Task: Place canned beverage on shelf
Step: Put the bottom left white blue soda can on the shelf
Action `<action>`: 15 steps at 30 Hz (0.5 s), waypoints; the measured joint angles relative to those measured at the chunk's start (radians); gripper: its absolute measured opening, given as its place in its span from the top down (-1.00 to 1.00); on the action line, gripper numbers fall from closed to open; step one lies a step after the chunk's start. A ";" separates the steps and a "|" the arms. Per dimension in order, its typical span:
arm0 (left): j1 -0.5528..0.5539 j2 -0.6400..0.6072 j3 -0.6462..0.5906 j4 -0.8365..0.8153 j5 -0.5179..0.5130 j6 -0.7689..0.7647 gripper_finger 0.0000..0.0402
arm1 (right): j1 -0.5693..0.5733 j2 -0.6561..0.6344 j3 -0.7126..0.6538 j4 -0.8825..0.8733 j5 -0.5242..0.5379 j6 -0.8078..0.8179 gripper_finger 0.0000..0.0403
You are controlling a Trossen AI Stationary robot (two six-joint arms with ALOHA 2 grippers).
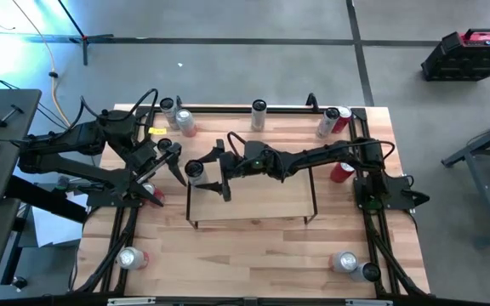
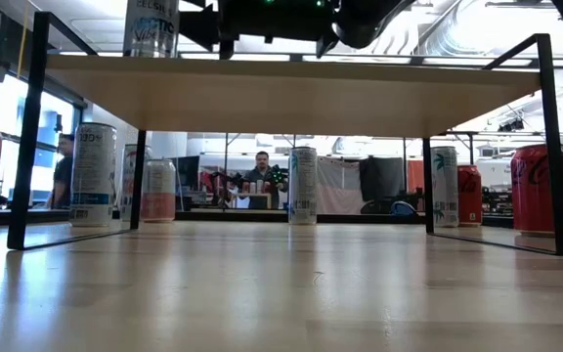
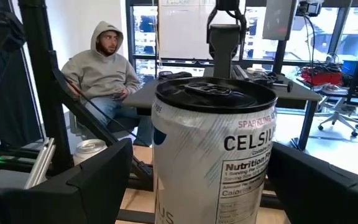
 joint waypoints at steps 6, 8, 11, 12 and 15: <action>0.000 0.000 0.000 -0.001 0.000 0.002 -0.68 | 0.003 0.000 0.000 -0.001 0.014 0.018 -0.55; 0.000 0.000 0.000 -0.001 0.000 0.000 -0.68 | 0.003 0.000 -0.001 -0.007 0.044 0.015 -0.53; 0.000 0.000 0.000 -0.001 0.000 0.000 -0.68 | 0.008 0.000 -0.001 -0.006 0.053 0.011 -0.51; 0.000 0.000 0.000 -0.002 0.000 0.000 -0.68 | 0.010 0.000 -0.001 -0.006 0.060 0.010 -0.51; 0.000 0.000 0.000 -0.003 0.000 0.000 -0.68 | 0.022 0.000 -0.001 -0.006 0.097 0.001 -0.50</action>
